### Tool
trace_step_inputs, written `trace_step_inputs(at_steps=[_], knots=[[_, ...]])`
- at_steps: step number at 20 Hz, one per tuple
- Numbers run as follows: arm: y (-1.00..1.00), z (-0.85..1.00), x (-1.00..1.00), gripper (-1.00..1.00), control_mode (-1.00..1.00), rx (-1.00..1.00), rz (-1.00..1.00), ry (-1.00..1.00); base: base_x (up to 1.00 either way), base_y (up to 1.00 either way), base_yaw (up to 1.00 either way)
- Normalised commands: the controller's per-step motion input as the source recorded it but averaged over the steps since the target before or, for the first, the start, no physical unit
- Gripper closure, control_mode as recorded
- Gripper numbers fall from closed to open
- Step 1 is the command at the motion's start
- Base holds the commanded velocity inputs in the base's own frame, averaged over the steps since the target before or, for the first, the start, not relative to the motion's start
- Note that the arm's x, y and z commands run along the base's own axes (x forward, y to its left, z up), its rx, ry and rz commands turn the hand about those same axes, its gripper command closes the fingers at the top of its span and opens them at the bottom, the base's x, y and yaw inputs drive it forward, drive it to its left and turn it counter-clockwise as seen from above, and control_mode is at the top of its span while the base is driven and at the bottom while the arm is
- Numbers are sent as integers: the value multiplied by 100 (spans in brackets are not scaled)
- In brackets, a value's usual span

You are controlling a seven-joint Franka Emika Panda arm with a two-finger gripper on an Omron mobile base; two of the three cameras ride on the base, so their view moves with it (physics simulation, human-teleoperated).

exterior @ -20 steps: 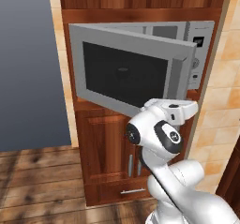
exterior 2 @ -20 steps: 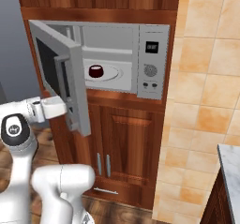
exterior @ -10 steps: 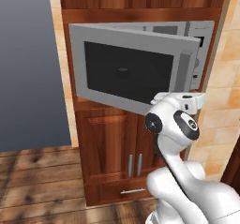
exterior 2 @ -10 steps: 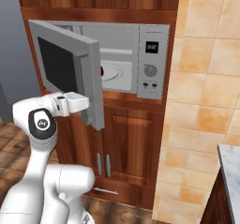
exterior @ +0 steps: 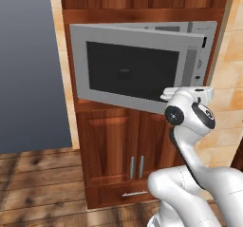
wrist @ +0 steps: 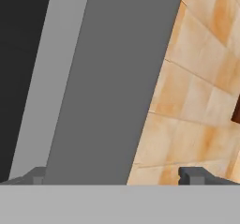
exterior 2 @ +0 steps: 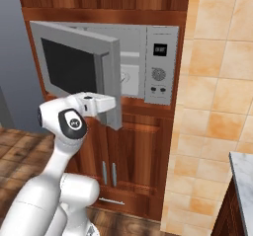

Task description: Pick the mug from the counter and place it inside the microwave. Then close the microwave.

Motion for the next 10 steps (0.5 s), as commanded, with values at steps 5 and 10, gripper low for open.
trace_step_inputs(at_steps=[5,10], knots=[[-50,0,36,-100,-100,2,8,5,0,0,0],[-46,0,37,-100,-100,1,7,8,0,0,0]])
